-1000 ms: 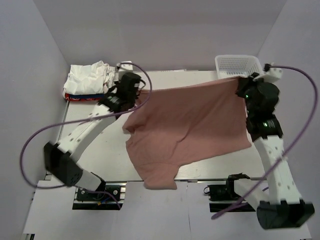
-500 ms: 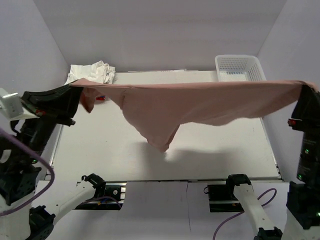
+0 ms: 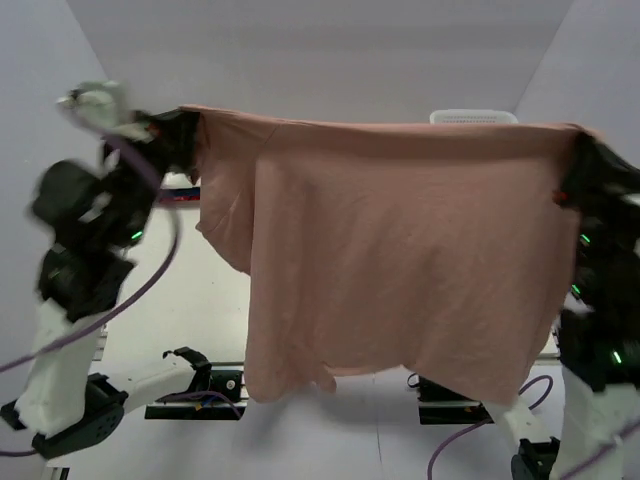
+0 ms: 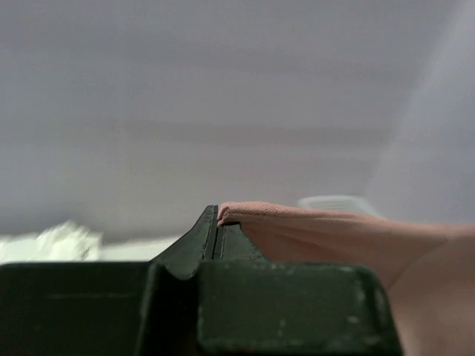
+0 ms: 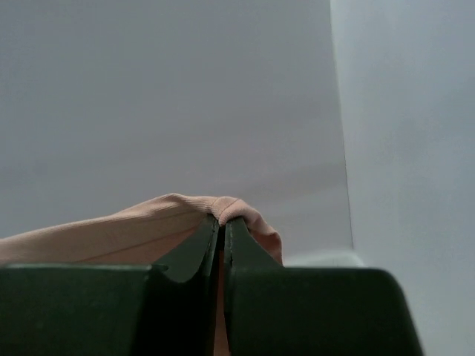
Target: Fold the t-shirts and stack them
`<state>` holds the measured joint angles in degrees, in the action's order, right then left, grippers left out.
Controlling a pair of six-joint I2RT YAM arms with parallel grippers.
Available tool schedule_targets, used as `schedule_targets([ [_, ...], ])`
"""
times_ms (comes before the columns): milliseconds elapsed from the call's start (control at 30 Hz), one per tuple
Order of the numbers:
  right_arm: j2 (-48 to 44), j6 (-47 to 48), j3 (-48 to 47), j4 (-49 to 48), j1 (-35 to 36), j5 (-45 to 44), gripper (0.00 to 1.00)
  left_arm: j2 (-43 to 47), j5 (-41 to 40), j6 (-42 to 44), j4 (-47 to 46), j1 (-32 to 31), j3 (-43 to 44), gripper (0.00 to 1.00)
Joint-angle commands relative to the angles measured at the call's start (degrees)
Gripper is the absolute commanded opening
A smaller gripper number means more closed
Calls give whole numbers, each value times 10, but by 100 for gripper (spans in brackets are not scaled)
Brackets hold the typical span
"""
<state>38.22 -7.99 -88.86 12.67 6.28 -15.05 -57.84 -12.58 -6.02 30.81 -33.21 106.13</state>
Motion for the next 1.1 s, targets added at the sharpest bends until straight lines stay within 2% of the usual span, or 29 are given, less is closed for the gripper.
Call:
schedule_targets([
  [0,76,1,84,-20,-4,-62,0,-93,-256,14,-61,9,-74,0],
  [33,97,-7,124,-55,-4,-51,0,-132,-323,8,-56,15,-74,0],
  [67,118,-19,141,-64,-3,-49,0,-231,-336,-3,-37,15,-59,0],
  [133,149,-30,201,-85,-5,-41,0,-330,-323,-41,18,43,-22,0],
  [233,248,-41,289,-169,-1,25,0,-477,-301,-69,18,81,-17,0],
  [267,302,-44,297,-182,-2,47,0,-509,-271,-69,18,100,3,6],
  [300,329,-41,293,-177,-4,69,0,-570,-271,-69,13,108,17,21],
  [333,386,-41,281,-170,-2,70,0,-602,-260,-59,8,113,38,66],
  [367,411,-42,258,-157,-2,61,1,-633,-235,-37,23,113,101,99],
  [400,457,-43,244,-152,-4,58,14,-661,-225,-30,34,120,135,100],
  [433,490,-45,211,-150,-5,56,32,-710,-215,-22,56,120,169,100],
  [467,503,-45,199,-146,-4,56,60,-728,-209,-16,65,120,226,100],
  [500,518,-45,186,-129,-3,67,80,-740,-204,-11,73,120,245,100],
  [533,527,-43,163,-128,0,92,90,-745,-204,-11,79,120,258,100],
  [633,517,-44,163,-111,1,128,90,-693,-191,-16,64,120,200,100],
  [667,504,-44,170,-110,2,132,90,-667,-191,-27,32,120,123,100],
  [733,480,-48,197,-109,7,144,90,-586,-184,-43,-1,120,38,100],
  [767,465,-48,218,-111,11,164,90,-563,-177,-52,-23,120,-36,100],
  [833,447,-51,250,-100,17,182,90,-513,-157,-76,-41,120,-117,100],
  [967,452,-56,265,-64,36,172,90,-503,-121,-141,-17,120,-156,100],
  [1067,478,-41,268,-52,50,153,90,-522,-64,-146,-10,120,-170,100],
])
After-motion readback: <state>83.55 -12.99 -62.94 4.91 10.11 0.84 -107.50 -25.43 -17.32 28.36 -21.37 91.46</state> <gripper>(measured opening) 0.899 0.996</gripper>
